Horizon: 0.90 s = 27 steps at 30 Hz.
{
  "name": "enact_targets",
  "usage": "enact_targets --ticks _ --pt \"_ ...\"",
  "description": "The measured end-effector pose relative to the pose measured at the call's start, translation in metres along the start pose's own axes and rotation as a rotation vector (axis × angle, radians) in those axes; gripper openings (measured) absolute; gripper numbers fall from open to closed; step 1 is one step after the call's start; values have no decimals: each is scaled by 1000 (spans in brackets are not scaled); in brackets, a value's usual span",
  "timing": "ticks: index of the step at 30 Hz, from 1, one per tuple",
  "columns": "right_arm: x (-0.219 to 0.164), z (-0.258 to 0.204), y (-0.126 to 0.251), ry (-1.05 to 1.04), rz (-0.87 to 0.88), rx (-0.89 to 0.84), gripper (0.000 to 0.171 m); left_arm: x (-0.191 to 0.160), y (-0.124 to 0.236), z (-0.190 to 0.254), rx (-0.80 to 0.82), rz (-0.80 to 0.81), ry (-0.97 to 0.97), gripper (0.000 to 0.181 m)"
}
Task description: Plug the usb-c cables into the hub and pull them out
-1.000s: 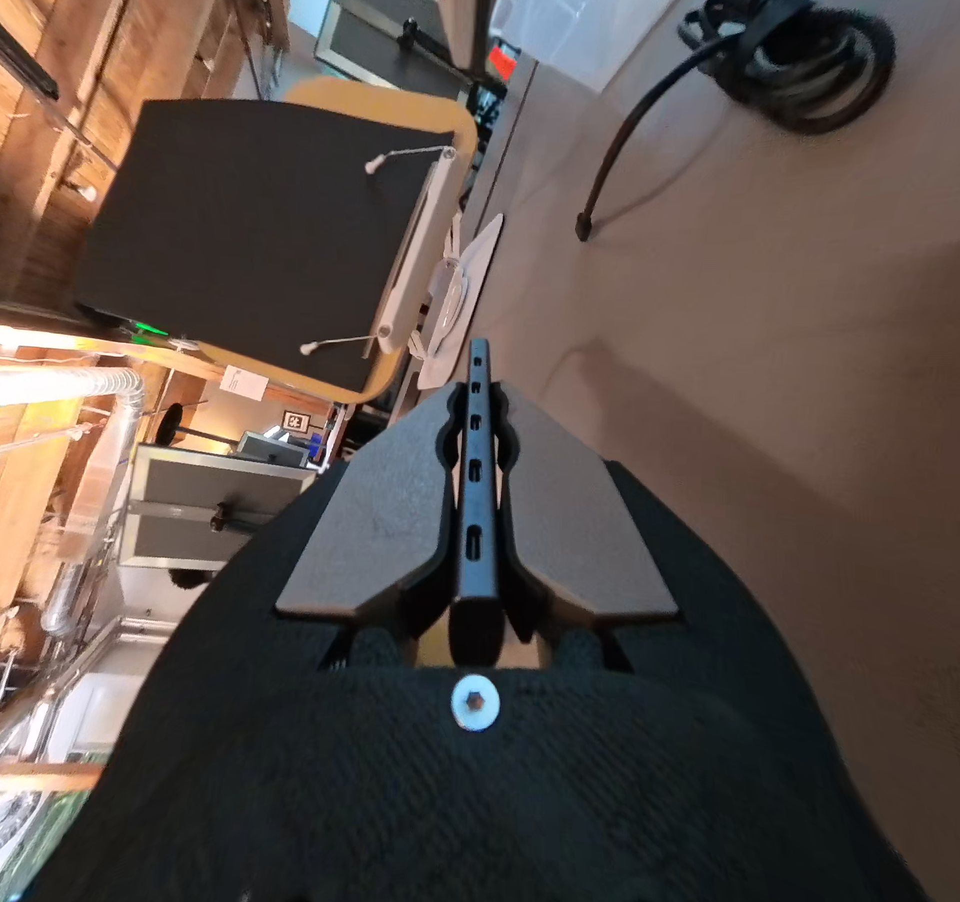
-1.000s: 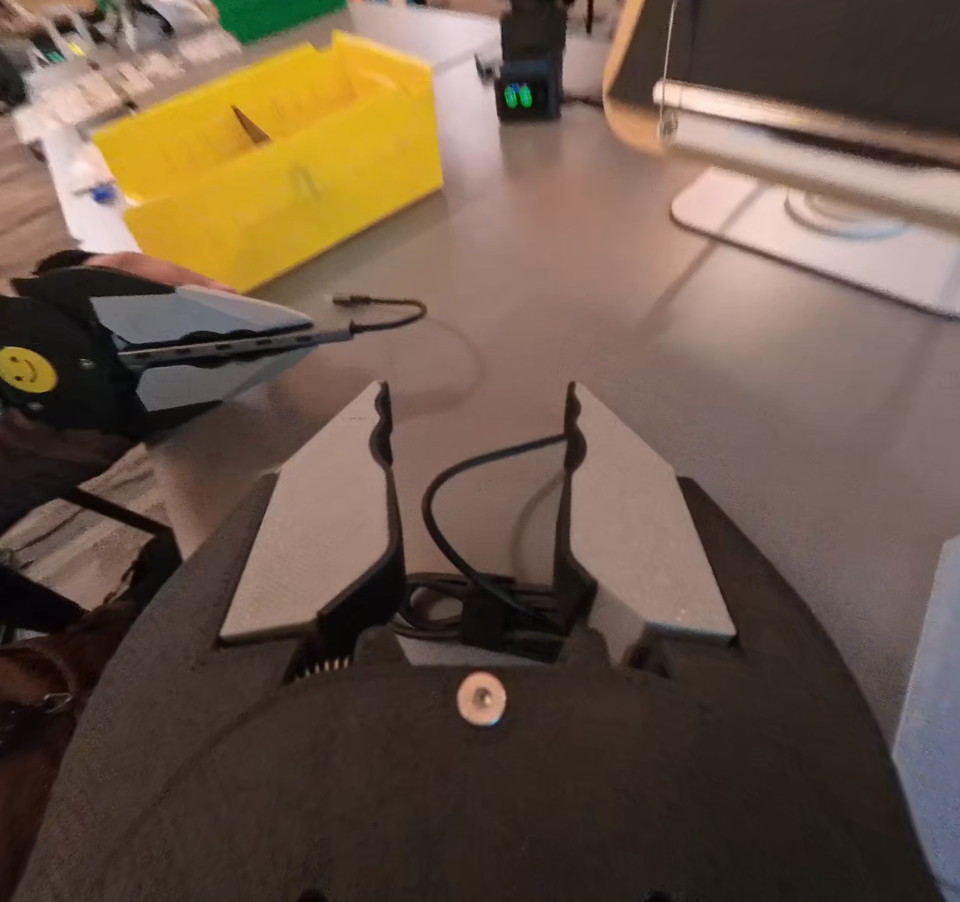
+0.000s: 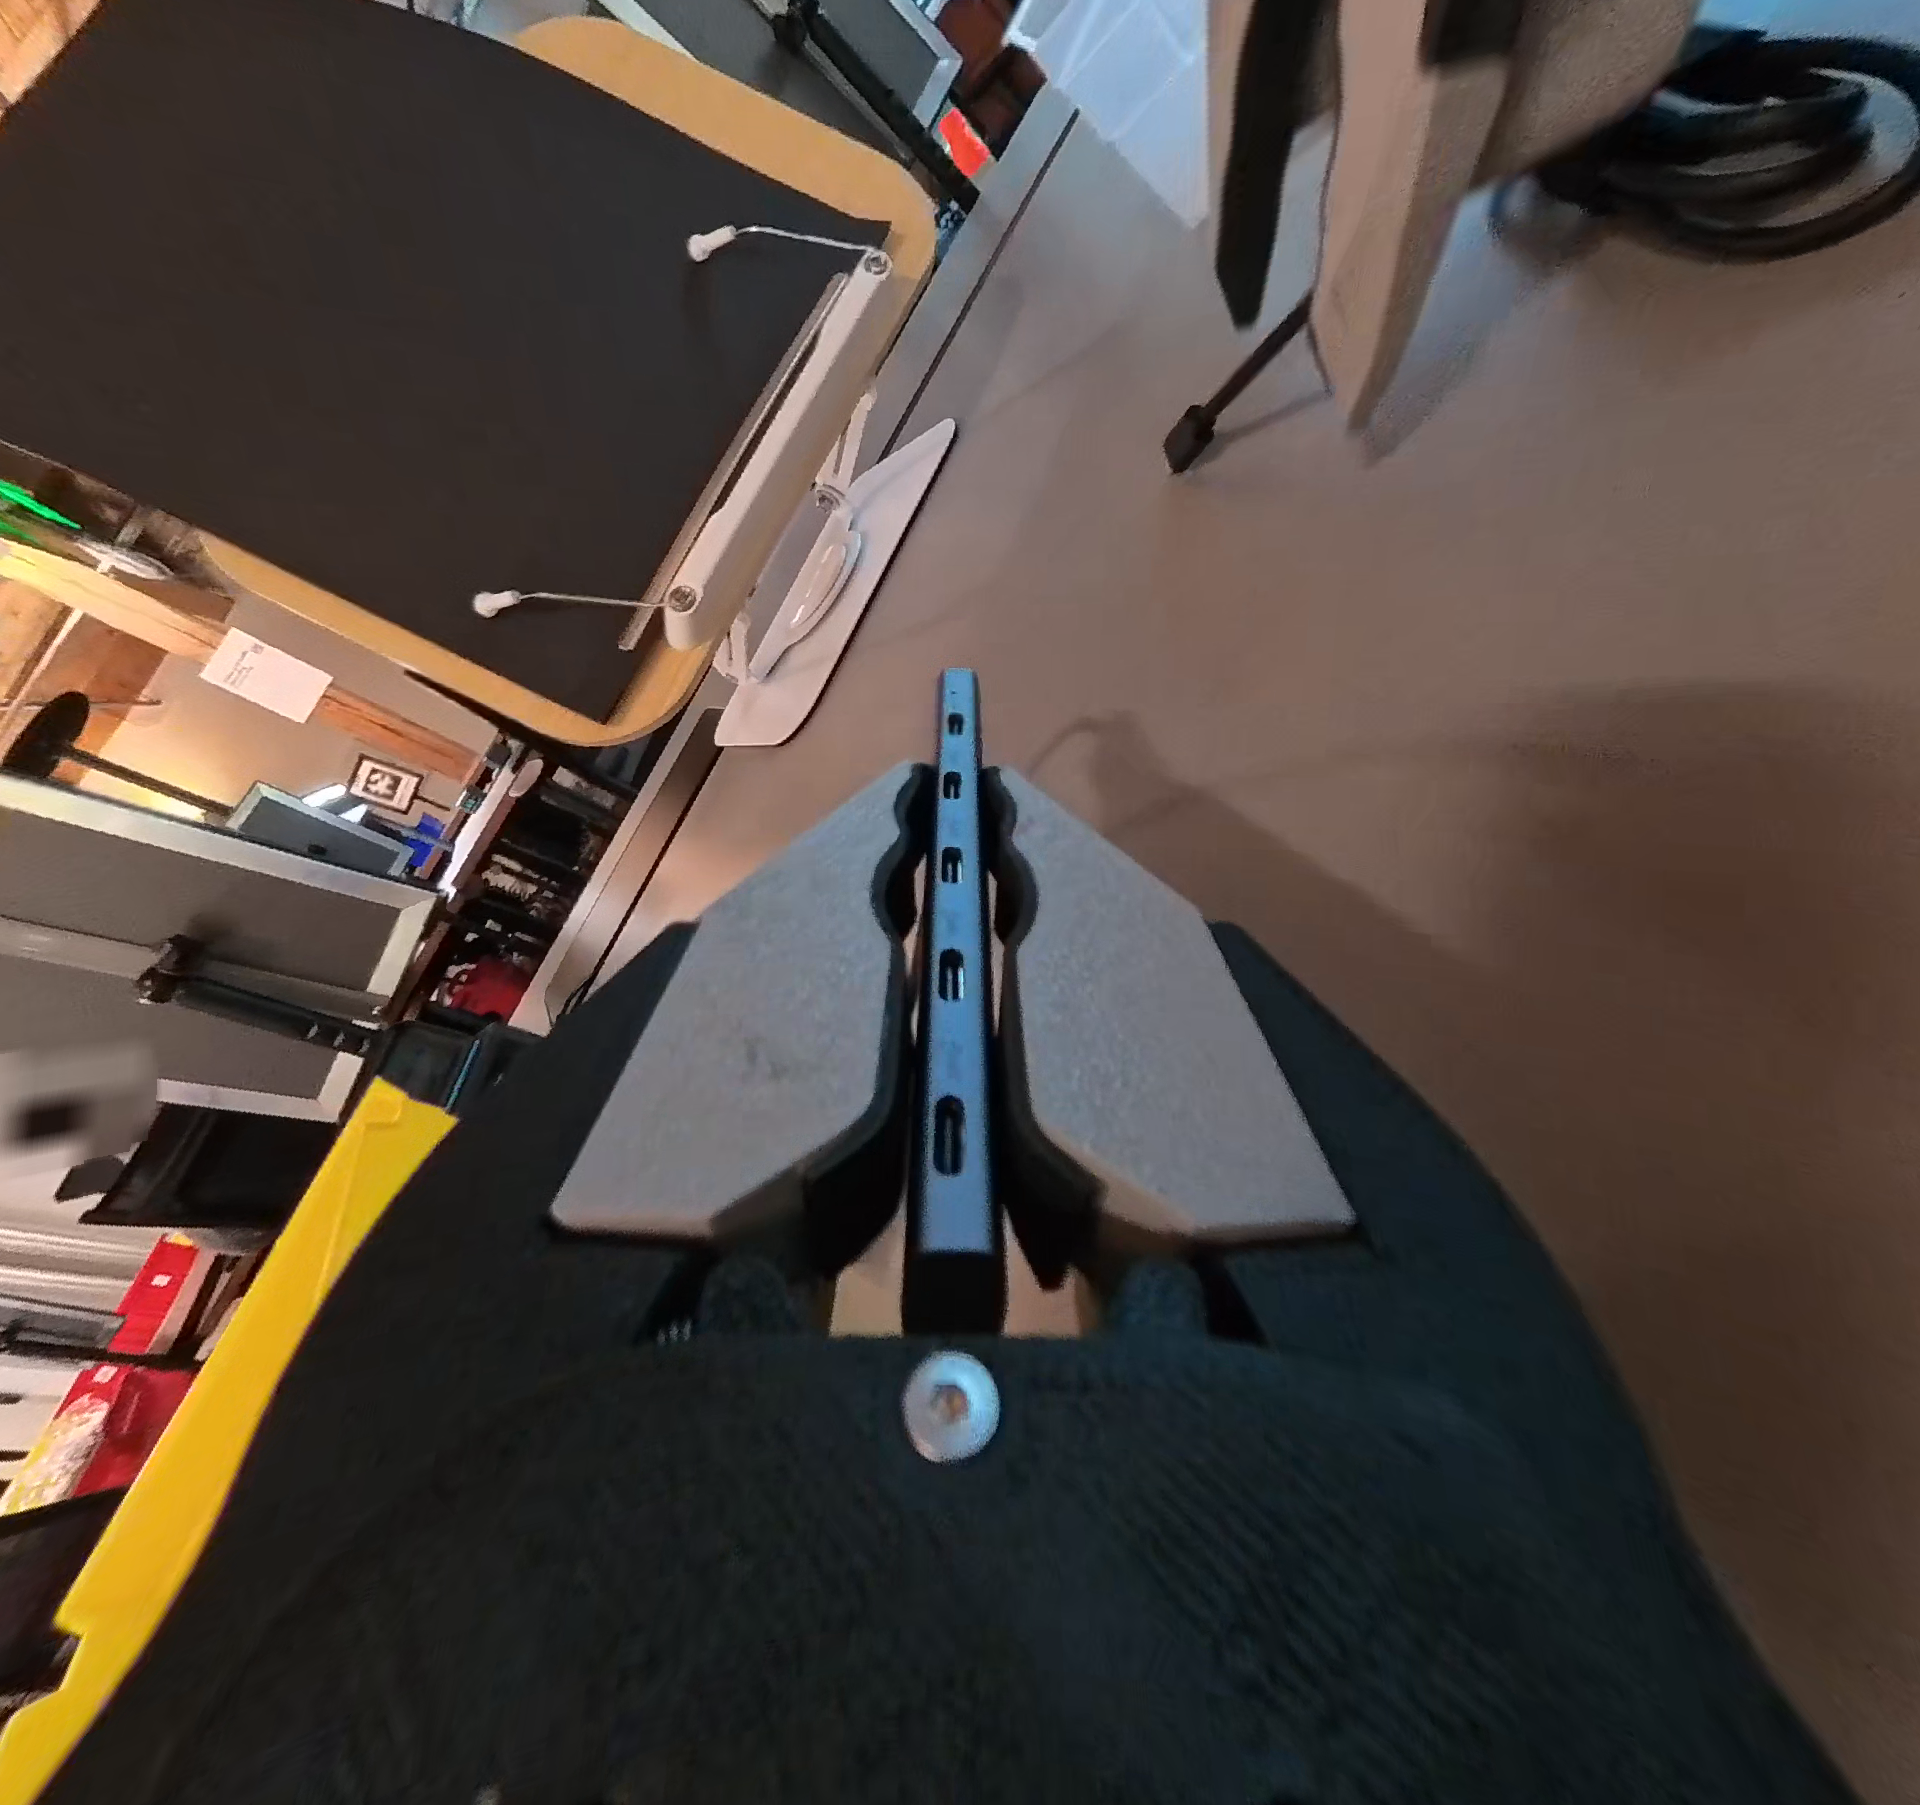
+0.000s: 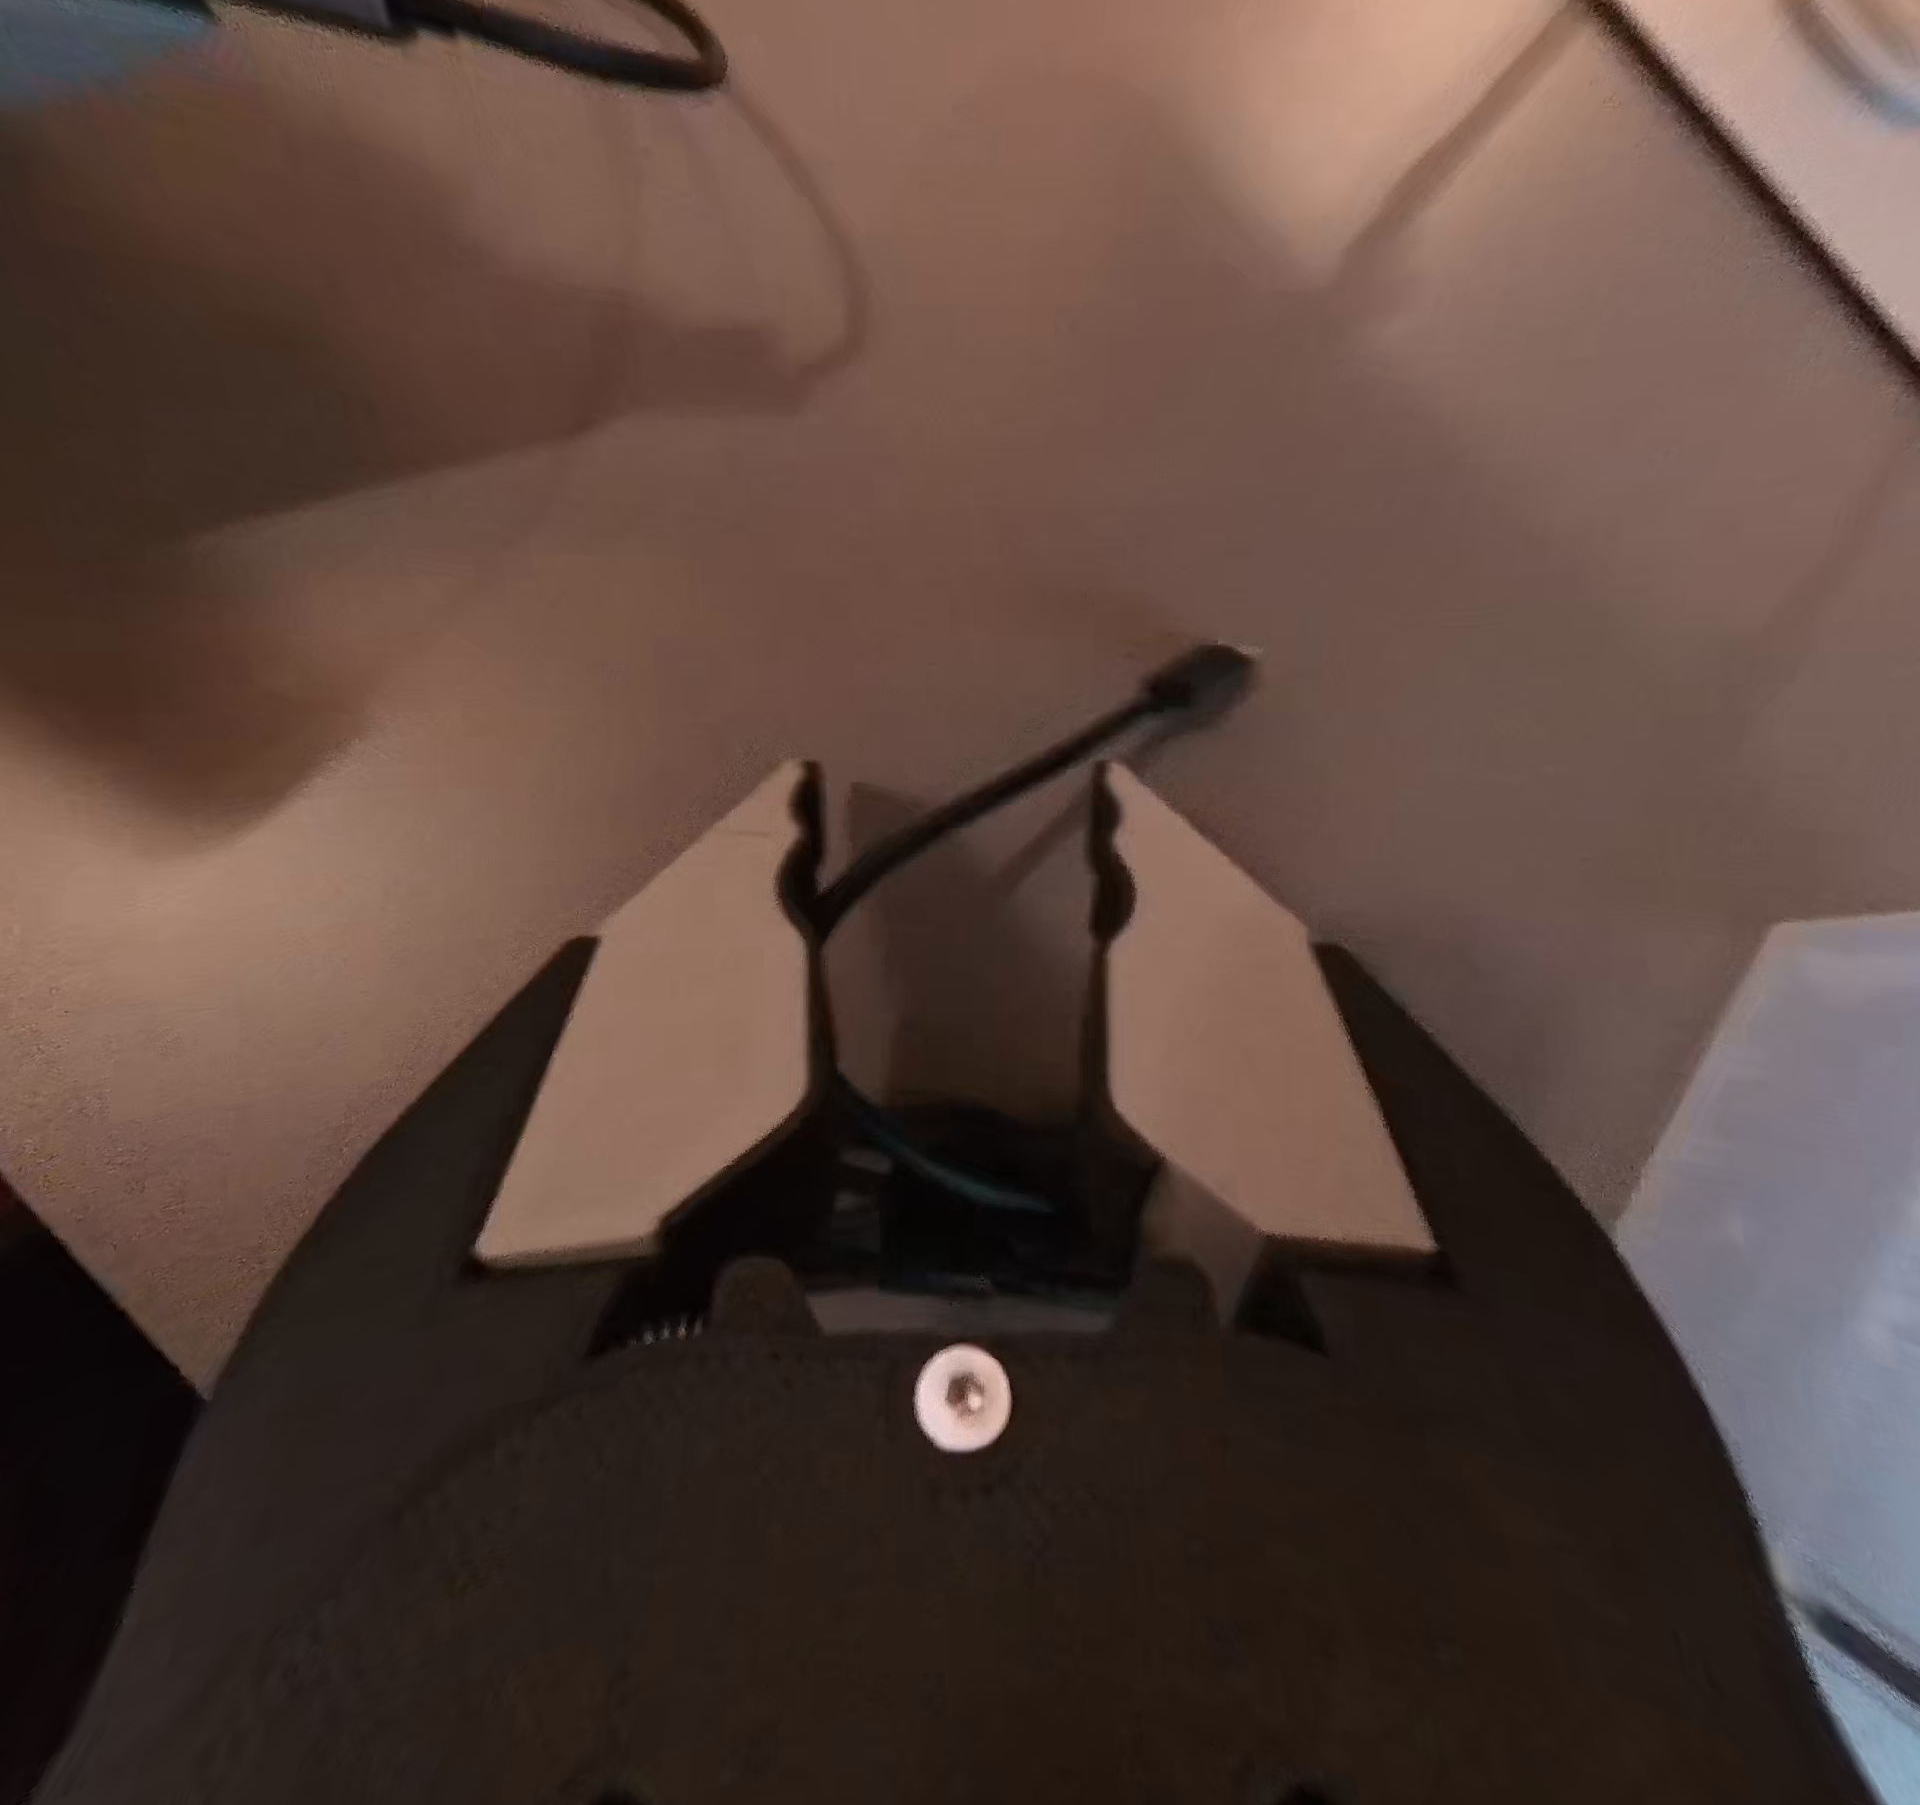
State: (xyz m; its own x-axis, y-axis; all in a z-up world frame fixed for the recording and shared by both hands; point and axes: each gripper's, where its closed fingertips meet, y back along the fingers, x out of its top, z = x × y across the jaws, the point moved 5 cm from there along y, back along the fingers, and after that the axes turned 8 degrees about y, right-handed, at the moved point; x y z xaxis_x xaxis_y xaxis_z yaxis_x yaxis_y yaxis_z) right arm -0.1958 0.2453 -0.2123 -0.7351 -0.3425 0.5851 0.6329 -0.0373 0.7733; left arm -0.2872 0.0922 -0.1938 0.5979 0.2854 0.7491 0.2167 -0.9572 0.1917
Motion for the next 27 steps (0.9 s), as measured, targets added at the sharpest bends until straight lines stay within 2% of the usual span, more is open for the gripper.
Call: enact_targets --ticks 4,7,9,11,18,20,23,27 --pt "-3 -22 -10 84 8 230 24 1 2 -2 -1 20 15 7" --pt "-9 -43 9 188 14 412 24 2 2 -1 -15 34 22 7" --pt "-17 -46 20 203 -14 455 28 3 2 0 -22 40 20 7" --pt "-21 -38 26 174 -33 417 37 4 3 0 -26 44 16 7" --pt "-8 -30 33 129 -32 246 47 6 4 5 -36 58 -13 7" --pt "4 -30 29 114 -5 189 45 6 4 5 -34 61 -15 7" --pt "12 -32 13 122 -32 102 29 6 4 5 -29 55 -22 7" --pt "9 -28 -9 155 -134 10 33 5 4 6 -20 48 -41 7"
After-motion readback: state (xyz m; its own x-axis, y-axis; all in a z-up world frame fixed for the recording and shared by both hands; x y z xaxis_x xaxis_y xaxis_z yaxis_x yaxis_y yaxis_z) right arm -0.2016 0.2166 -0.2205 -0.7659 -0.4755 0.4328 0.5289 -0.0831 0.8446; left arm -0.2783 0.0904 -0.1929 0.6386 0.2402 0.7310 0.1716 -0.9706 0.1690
